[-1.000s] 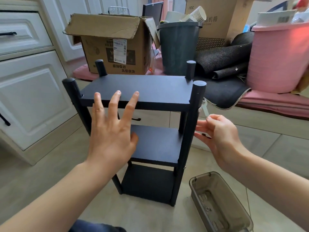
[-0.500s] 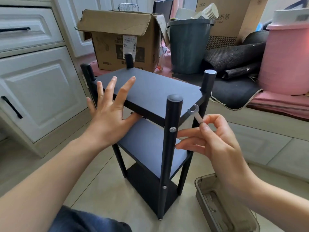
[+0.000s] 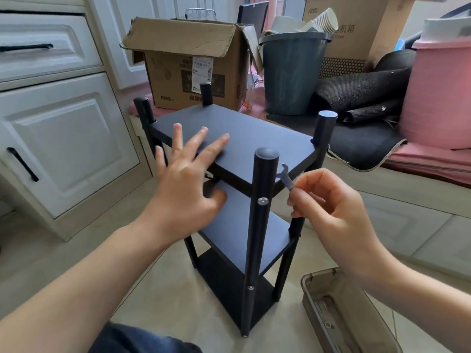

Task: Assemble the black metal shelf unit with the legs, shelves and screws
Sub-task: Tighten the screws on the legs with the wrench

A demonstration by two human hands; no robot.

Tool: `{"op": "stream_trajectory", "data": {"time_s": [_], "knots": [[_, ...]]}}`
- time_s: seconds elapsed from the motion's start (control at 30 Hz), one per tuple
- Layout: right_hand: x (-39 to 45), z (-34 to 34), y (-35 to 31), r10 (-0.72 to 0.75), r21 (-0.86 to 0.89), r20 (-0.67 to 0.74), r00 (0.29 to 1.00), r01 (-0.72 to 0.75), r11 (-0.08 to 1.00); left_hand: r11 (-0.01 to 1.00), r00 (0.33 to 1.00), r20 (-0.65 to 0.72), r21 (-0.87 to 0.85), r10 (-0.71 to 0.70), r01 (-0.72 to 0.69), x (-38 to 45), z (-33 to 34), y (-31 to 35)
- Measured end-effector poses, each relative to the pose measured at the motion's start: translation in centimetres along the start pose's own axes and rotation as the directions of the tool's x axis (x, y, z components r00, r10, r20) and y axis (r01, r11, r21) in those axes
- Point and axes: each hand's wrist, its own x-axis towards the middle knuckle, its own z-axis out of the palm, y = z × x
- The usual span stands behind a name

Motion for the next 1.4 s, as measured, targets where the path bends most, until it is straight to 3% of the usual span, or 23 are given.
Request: {"op": "stream_trajectory", "data": {"time_s": [0.17, 0.27, 0.37, 0.47, 0.53, 0.7, 0.8, 0.93, 1.23, 1.4], "knots": [[-0.4, -0.5, 0.9, -0.049, -0.117, 0.053, 0.997, 0.055, 0.992, 0.932, 0.943, 0.048, -0.178, 0.328, -0.315, -1.5, 0.6, 2.7], [-1.1, -1.4, 1.5, -0.040, -0.145, 0.051, 0.998, 0.047, 0.988, 0.907, 0.939, -0.001, -0.257, 0.344, -0.333, -1.4, -0.1, 2.9], [-1.7, -2.2, 1.7, -0.034, -0.229, 0.085, 0.996, 0.052, 0.972, 0.917, 0.943, -0.139, -0.230, 0.301, -0.327, -1.4, -1.1, 2.8], [-1.7, -2.4, 1.8, -0.014, -0.288, 0.114, 0.993, 0.047, 0.956, 0.947, 0.940, -0.307, -0.227, 0.151, -0.227, -2.2, -1.8, 3.5], [-1.6, -2.3, 1.8, -0.010, -0.276, 0.108, 0.994, 0.040, 0.960, 0.935, 0.947, -0.319, -0.344, -0.037, -0.080, -2.8, -2.0, 4.0], [-1.1, -1.5, 1.6, 0.008, -0.277, 0.123, 0.992, 0.026, 0.961, 0.795, 0.946, -0.089, -0.570, -0.313, 0.209, -3.3, -1.6, 4.7], [-0.9, -1.2, 1.5, 0.015, -0.293, 0.128, 0.992, 0.023, 0.956, 0.701, 0.936, 0.080, -0.642, -0.342, 0.311, -3.7, -0.6, 5.2], [-0.7, -1.0, 1.6, 0.028, -0.351, 0.142, 0.990, 0.024, 0.936, 0.626, 0.947, 0.103, -0.728, -0.305, 0.281, -4.2, 0.8, 6.2], [-0.6, -0.9, 1.3, 0.024, -0.357, 0.157, 0.987, 0.034, 0.934, 0.811, 0.988, 0.078, -0.563, -0.135, 0.155, -3.9, 0.7, 5.7], [-0.6, -0.9, 1.4, 0.021, -0.342, 0.162, 0.987, 0.036, 0.939, 0.996, 0.989, -0.146, -0.084, -0.028, 0.016, -4.1, 0.5, 4.7]]}}
